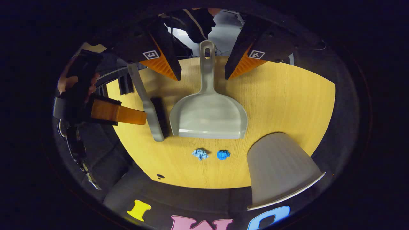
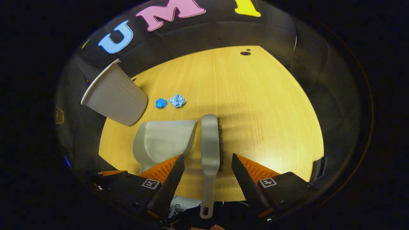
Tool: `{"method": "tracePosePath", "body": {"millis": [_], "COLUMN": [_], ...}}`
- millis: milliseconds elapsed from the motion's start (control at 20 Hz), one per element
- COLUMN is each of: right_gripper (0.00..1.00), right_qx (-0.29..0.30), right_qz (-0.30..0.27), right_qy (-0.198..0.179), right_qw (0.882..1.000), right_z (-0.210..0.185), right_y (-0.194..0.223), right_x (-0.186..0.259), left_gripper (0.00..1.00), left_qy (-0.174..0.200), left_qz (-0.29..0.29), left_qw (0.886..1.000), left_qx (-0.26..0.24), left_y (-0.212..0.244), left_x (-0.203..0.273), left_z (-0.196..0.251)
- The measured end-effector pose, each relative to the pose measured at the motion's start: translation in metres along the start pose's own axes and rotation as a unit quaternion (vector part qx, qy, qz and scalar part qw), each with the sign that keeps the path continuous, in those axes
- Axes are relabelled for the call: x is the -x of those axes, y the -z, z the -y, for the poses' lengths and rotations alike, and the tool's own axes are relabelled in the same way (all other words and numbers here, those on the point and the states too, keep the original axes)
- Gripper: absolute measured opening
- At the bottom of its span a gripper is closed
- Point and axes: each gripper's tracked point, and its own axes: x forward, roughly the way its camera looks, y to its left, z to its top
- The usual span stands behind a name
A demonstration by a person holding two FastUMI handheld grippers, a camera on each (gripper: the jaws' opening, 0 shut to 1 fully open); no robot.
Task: Pick up the small broom and dustpan from the desktop, sweep the trash into the dustpan with the broom, and then empty the trash into the garbage bin.
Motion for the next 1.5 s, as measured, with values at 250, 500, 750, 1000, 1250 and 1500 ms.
{"method": "tracePosePath", "body": {"millis": [250, 500, 750, 1000, 1250, 1500], "right_gripper": [0.97, 0.97, 0.96, 0.90, 0.92, 0.91], "right_qx": [0.012, 0.017, 0.002, 0.010, -0.008, -0.006], "right_qz": [-0.042, -0.083, -0.120, -0.161, -0.189, -0.185], "right_qy": [0.014, 0.057, 0.087, 0.128, 0.138, 0.140], "right_qw": [0.999, 0.995, 0.989, 0.978, 0.972, 0.973], "right_z": [0.009, 0.015, 0.007, 0.012, 0.017, 0.017], "right_y": [0.020, 0.037, 0.043, 0.052, 0.052, 0.052], "right_x": [-0.019, -0.040, -0.055, -0.070, -0.071, -0.071], "left_gripper": [0.84, 0.84, 0.84, 0.83, 0.80, 0.75], "left_qy": [0.010, 0.009, 0.014, 0.007, -0.037, -0.038], "left_qz": [-0.067, -0.107, -0.107, -0.115, -0.141, -0.138], "left_qw": [0.997, 0.994, 0.994, 0.993, 0.989, 0.990], "left_qx": [0.020, 0.001, -0.009, -0.020, -0.007, -0.009], "left_y": [-0.002, -0.013, -0.031, -0.042, -0.047, -0.046], "left_x": [-0.020, -0.033, -0.045, -0.053, -0.058, -0.057], "left_z": [-0.004, -0.011, -0.012, -0.019, -0.027, -0.027]}}
